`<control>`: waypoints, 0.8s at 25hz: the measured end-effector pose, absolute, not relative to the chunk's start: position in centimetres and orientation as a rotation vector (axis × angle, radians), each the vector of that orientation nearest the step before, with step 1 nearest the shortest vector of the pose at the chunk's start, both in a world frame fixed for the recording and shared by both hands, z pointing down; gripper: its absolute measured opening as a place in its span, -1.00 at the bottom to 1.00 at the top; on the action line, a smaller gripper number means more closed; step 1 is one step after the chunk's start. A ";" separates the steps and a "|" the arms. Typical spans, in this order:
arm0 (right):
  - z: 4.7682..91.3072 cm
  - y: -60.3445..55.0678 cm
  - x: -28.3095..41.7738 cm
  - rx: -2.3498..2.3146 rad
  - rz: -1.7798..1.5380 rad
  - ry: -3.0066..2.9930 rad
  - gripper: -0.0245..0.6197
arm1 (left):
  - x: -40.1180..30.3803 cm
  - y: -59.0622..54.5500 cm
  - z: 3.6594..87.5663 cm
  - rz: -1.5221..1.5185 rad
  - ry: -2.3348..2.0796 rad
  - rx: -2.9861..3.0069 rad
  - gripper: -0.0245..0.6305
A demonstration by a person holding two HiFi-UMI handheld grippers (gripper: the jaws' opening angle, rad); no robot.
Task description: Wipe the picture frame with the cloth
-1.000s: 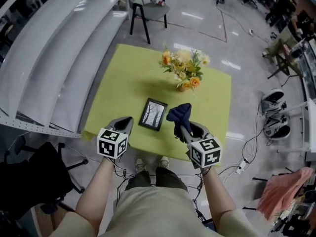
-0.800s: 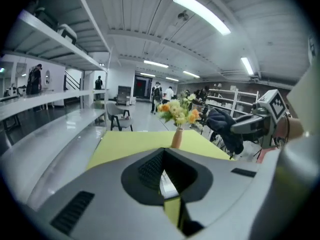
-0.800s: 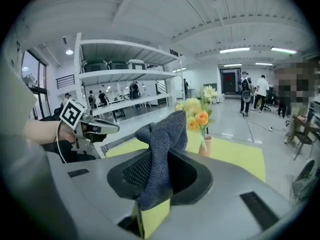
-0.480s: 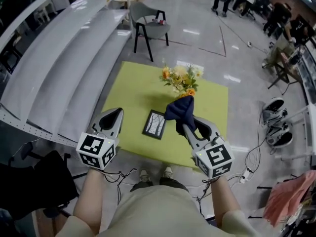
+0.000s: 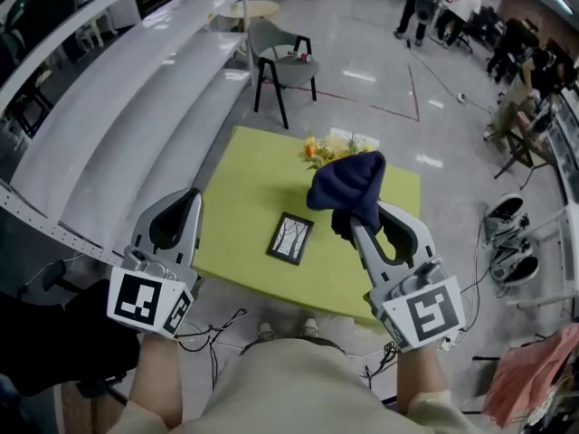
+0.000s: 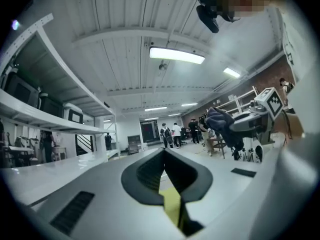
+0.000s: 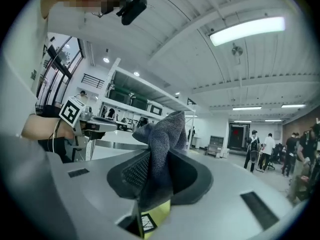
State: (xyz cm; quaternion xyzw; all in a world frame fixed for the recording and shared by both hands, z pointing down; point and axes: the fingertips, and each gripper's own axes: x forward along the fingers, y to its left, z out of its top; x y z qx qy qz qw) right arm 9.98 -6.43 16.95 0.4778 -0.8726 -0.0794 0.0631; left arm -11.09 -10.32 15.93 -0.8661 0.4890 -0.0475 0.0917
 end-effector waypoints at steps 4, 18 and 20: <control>14.7 -5.2 9.8 1.465 -0.285 -2.678 -0.62 | -11.1 -9.1 14.5 -0.125 1.443 -2.537 -0.91; 17.8 -4.5 8.8 1.506 -0.273 -2.655 -0.62 | -9.7 -7.7 18.5 -0.095 1.453 -2.546 -0.91; 18.7 -4.5 8.6 1.492 -0.243 -2.650 -0.62 | -9.6 -7.9 19.5 -0.113 1.454 -2.560 -0.91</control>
